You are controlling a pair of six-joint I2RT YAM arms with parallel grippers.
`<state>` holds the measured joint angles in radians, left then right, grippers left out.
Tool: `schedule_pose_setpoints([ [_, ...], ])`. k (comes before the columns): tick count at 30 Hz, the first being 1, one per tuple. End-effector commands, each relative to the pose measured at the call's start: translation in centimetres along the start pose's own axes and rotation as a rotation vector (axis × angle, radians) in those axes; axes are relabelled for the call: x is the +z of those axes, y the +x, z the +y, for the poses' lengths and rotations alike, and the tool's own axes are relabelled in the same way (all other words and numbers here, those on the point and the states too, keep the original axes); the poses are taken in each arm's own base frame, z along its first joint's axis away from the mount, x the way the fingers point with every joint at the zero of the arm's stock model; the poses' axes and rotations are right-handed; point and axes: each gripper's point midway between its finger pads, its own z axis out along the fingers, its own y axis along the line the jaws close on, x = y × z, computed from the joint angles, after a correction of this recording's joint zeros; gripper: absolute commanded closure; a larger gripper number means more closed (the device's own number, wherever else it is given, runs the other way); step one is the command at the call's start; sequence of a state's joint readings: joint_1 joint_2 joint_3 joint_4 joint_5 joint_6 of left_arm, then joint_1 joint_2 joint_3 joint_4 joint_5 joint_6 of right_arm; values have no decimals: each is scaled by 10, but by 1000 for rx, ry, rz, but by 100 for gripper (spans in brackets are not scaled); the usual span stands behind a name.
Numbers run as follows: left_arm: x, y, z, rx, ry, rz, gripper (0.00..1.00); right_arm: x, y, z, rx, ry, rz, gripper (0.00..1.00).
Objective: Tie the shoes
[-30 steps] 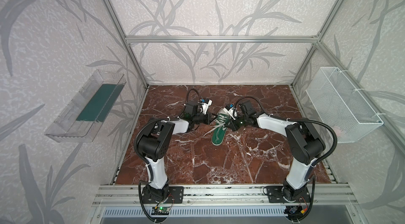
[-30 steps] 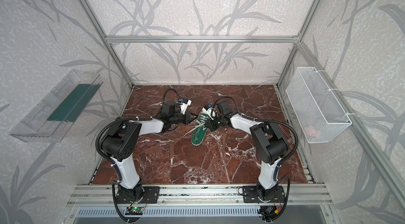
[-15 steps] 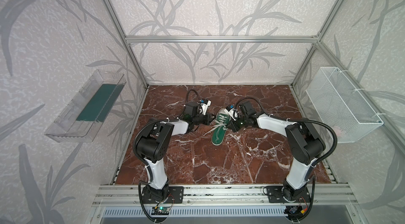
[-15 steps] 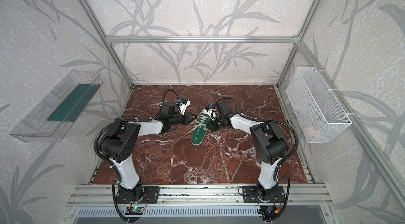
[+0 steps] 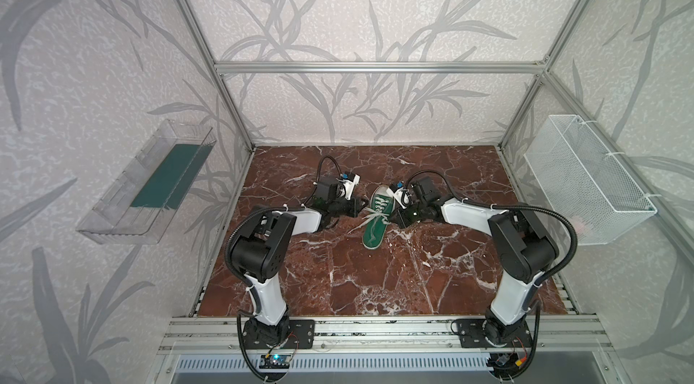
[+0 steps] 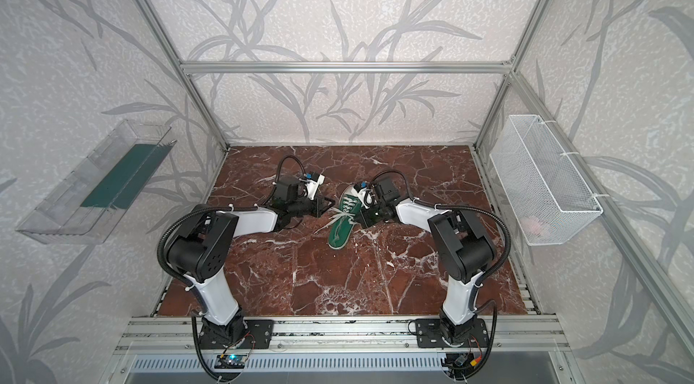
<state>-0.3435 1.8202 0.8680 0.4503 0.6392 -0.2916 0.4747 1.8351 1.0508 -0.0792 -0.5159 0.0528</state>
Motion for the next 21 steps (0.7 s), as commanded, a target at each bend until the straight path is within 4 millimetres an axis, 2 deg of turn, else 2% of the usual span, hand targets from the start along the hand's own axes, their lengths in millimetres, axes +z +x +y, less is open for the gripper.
schedule_pose_setpoints([
  [1,-14,-16,12,12,-70,-68,100,-9,2,-13,102,52,-19,100],
  [4,-17,-17,14,7,-81,-74,100,-10,3,-21,141,78,-20,100],
  [6,-17,-18,12,9,-63,-75,100,-10,4,-19,146,56,-18,100],
  [10,-10,-20,-19,18,111,-27,98,-10,-5,15,27,-84,-13,100],
  [11,-9,-21,-25,17,140,-23,86,-11,-8,20,1,-97,-19,93],
  [12,-9,-23,-28,16,156,-31,77,-14,-11,25,-19,-114,-30,81],
  [15,-13,-27,-33,14,169,-57,52,-22,-18,28,-41,-111,-49,58],
  [19,-24,-29,-27,26,112,-100,34,-36,-20,27,-38,-99,-53,48],
  [21,-30,-27,-21,13,65,-106,32,-41,-17,21,-21,-86,-53,46],
])
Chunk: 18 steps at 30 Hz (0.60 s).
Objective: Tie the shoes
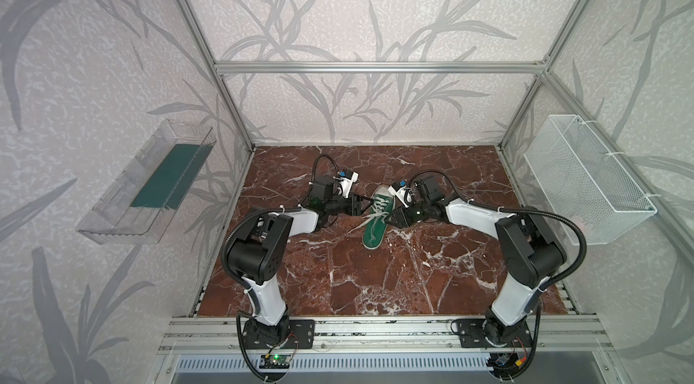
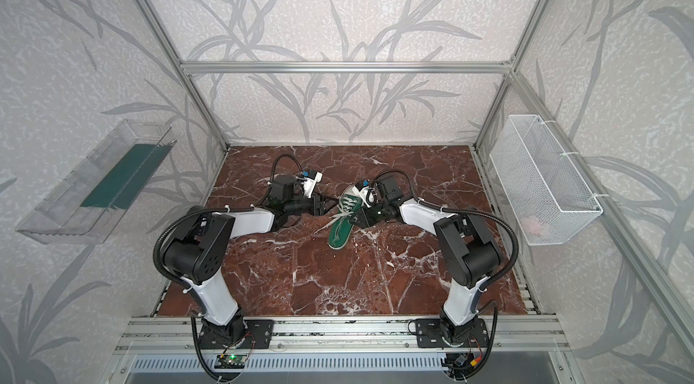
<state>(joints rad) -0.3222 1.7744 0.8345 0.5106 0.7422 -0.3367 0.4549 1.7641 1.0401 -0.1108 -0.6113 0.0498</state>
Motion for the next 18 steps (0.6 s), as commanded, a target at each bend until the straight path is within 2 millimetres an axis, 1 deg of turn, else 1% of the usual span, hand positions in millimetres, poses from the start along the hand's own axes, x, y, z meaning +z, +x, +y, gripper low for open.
schedule_pose_setpoints([
  [1,-18,-16,-1,22,-55,-70,32,-23,-10,3,-17,4,-28,46],
  [2,-21,-15,0,18,-71,-69,32,-29,-12,5,-27,10,-36,46],
  [4,-26,-9,4,7,-103,-54,32,-35,-11,5,-57,29,-32,46],
  [7,-34,8,8,-9,-152,13,35,-40,-12,7,-98,43,-36,46],
  [11,-44,33,8,-14,-187,111,39,-38,-14,9,-116,21,-18,47],
  [15,-50,59,5,29,-199,208,40,-32,-21,10,-121,-5,-8,48],
  [17,-51,66,5,74,-207,235,39,-34,-28,14,-134,-17,-18,48],
  [18,-51,69,5,93,-213,249,38,-30,-27,11,-128,-21,-6,48],
])
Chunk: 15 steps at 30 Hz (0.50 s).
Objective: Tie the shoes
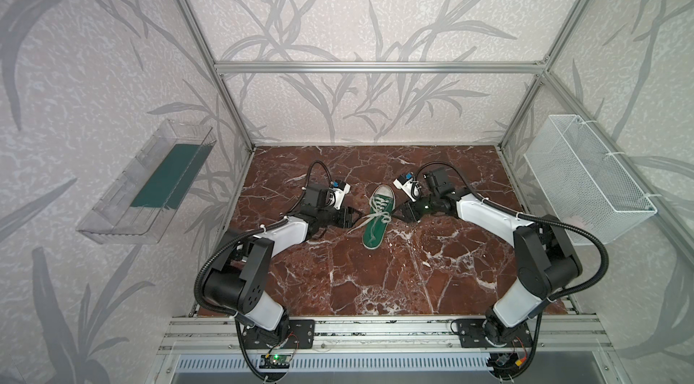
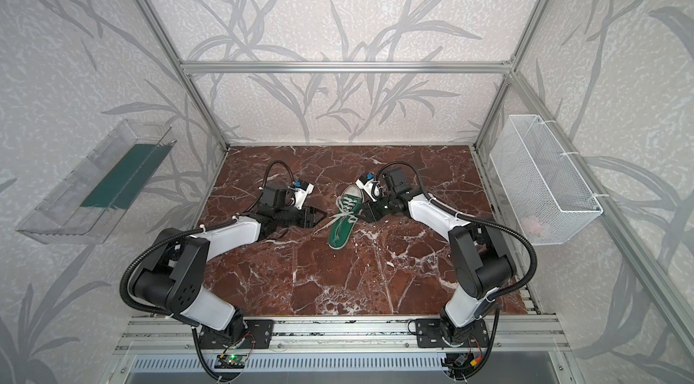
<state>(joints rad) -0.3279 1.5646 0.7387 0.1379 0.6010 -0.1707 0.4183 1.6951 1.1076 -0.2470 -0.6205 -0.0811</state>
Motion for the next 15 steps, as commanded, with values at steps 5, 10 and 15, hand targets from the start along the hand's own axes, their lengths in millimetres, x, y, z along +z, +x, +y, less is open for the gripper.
schedule_pose_setpoints([
  [5,1,24,9,123,-91,128,39,5,-12,3,-28,-46,22,49],
  [10,11,30,8,147,-95,180,41,8,-16,5,-27,-60,37,49],
  [15,18,35,14,156,-120,189,45,17,-21,9,-41,-75,50,49],
])
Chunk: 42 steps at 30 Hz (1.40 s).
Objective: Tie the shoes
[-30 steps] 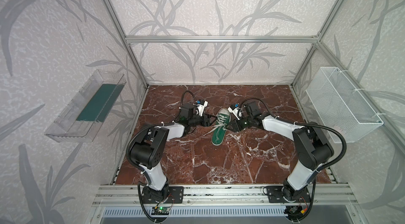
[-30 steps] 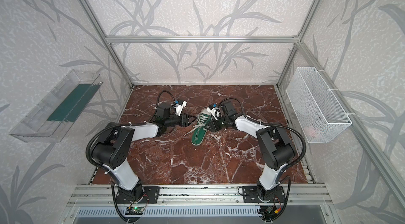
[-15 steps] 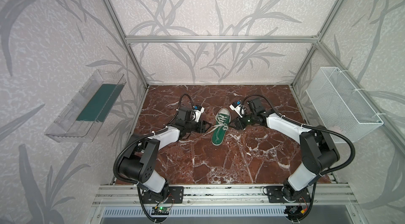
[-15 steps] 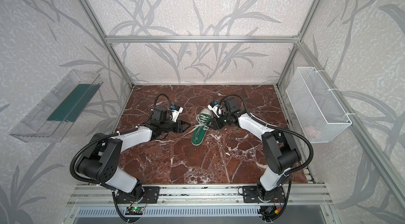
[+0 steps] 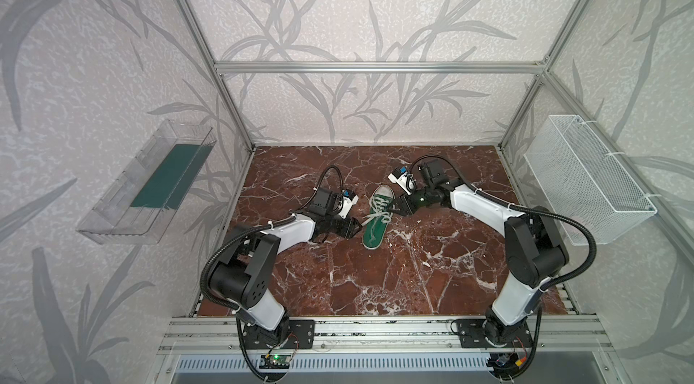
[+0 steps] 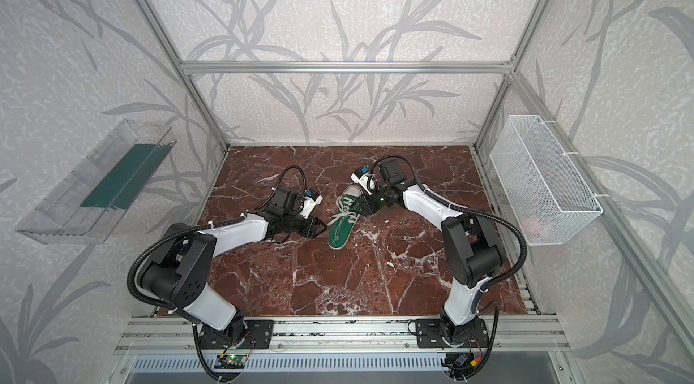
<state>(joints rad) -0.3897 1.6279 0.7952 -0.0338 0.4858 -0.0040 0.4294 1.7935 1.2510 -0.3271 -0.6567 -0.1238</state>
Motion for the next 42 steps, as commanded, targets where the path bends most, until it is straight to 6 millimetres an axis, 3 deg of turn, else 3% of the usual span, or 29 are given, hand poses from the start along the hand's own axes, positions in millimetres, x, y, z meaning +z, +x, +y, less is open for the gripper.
schedule_pose_setpoints([
  [1,5,1,6,31,-38,15,45,6,-3,8,-13,-32,24,49],
  [10,16,15,6,12,-21,55,61,29,-9,15,-22,-74,73,49],
  [20,14,10,4,24,-20,20,97,60,-6,10,-52,-70,142,48],
  [26,15,10,2,8,-7,24,100,69,-5,12,-95,-68,159,49],
  [34,15,9,1,-13,0,8,100,76,-1,19,-144,-77,185,62],
  [42,18,10,2,-30,5,26,100,87,9,18,-165,-62,233,65],
])
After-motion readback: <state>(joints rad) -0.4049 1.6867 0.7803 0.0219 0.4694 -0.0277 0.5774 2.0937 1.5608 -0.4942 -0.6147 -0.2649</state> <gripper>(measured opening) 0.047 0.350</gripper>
